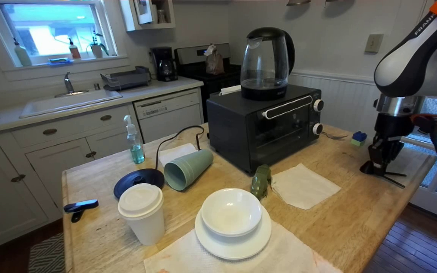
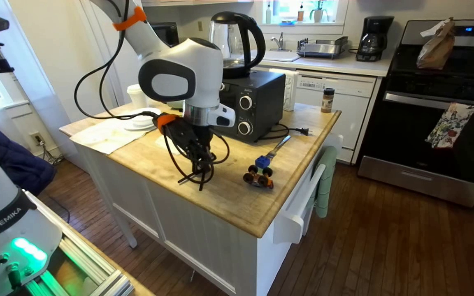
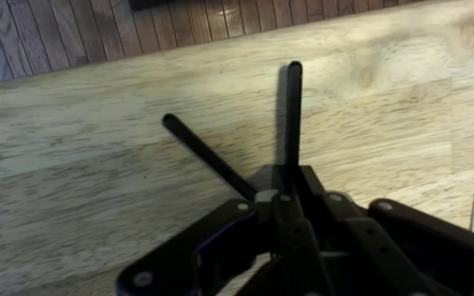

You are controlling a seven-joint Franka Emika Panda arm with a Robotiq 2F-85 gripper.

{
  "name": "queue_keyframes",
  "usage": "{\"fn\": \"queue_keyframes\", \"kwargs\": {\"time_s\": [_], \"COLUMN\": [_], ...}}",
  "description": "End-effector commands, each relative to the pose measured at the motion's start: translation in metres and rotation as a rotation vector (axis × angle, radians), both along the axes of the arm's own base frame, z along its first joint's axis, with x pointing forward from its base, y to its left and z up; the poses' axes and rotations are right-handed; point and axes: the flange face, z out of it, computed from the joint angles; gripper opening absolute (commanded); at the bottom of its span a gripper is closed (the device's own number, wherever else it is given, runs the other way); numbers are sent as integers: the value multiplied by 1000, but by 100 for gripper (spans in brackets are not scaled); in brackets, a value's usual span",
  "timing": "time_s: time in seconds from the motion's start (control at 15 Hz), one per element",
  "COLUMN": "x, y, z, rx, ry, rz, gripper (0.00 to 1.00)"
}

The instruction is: Stack the two black ladles together.

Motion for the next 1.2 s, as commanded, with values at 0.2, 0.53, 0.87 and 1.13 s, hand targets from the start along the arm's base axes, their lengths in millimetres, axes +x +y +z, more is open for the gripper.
{"fn": "queue_keyframes", "kwargs": {"time_s": [0.2, 0.53, 0.87, 1.13], "x": [19, 29, 39, 37], "y": [5, 11, 14, 9], "z": [-6, -12, -9, -4], "rx": [14, -54, -84, -73], "ry": [90, 104, 117, 88], "rz": [-244, -451, -684, -614], "gripper": [2, 2, 2, 2]}}
